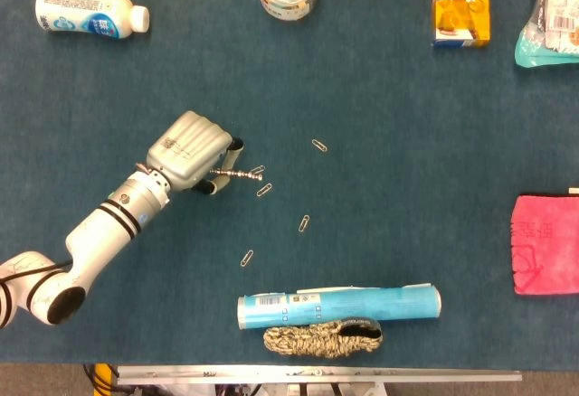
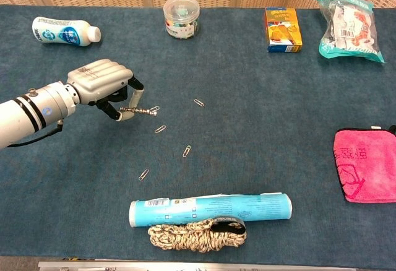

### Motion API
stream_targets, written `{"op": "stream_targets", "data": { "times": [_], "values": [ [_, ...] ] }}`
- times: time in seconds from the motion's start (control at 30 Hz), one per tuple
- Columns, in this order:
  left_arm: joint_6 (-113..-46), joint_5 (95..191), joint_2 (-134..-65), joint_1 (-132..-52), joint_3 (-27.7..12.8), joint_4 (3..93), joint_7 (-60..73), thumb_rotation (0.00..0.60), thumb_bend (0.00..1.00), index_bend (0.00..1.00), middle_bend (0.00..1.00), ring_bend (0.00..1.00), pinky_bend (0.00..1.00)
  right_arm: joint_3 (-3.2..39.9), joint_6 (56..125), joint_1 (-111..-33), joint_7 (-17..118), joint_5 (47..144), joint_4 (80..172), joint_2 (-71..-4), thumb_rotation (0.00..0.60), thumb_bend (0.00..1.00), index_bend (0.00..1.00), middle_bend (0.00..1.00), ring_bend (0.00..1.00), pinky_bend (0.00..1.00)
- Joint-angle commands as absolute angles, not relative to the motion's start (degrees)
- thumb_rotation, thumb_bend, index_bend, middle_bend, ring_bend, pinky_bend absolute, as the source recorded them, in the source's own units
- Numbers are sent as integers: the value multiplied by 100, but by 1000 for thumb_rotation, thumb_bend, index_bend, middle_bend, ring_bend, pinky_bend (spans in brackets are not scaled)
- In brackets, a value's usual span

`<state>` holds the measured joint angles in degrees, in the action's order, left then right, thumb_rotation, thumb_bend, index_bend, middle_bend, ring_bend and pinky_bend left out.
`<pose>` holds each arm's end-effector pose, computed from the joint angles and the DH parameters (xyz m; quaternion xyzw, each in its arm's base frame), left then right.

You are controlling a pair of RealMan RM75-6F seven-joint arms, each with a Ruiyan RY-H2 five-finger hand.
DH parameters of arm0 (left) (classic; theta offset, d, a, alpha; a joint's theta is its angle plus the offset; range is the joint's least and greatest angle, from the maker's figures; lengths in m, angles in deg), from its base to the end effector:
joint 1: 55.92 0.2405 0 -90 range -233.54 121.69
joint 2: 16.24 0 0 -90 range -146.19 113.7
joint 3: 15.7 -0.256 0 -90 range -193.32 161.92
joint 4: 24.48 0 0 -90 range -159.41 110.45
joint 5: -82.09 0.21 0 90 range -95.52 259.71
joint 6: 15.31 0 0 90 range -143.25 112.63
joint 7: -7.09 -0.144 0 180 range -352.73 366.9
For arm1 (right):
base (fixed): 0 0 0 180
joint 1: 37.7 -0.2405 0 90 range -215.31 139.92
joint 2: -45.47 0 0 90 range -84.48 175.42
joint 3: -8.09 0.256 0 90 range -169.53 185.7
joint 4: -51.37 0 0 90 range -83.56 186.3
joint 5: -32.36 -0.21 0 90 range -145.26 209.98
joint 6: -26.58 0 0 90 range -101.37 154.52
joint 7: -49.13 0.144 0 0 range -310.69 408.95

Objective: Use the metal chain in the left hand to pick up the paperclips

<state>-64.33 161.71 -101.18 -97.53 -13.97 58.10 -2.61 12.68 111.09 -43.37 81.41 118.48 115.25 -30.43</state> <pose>-0.1769 0.3122 -0.0266 -0.8276 -0.3306 -0.3134 0.3281 -0.3797 -0.1968 0.1500 0.5195 -0.4542 0.4791 0.5425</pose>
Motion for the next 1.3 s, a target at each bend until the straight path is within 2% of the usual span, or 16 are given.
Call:
{"op": "stream_targets", "data": {
  "times": [0.03,0.6,1.03,1.3],
  "values": [
    [-6353,16136,-10198,-9796,-1393,5751,-239,600,336,597,1000,1000,1000,1266,11094,-4340,8156,11844,11506,-3051,600,0,266,264,140,481],
    [-5967,16143,-10598,-9984,-1511,5417,-155,600,336,596,1000,1000,1000,1252,11130,-4302,8277,11855,11466,-3043,600,0,266,264,140,481],
    [-5926,16125,-10656,-10009,-1536,5303,-98,600,336,597,1000,1000,1000,1234,11127,-4293,8391,11875,11397,-3083,600,0,266,264,140,481],
    [-6073,16214,-10486,-9965,-1549,5660,-35,600,336,601,1000,1000,1000,1245,11130,-4298,8392,11872,11407,-3075,600,0,266,264,140,481]
  ]
}}
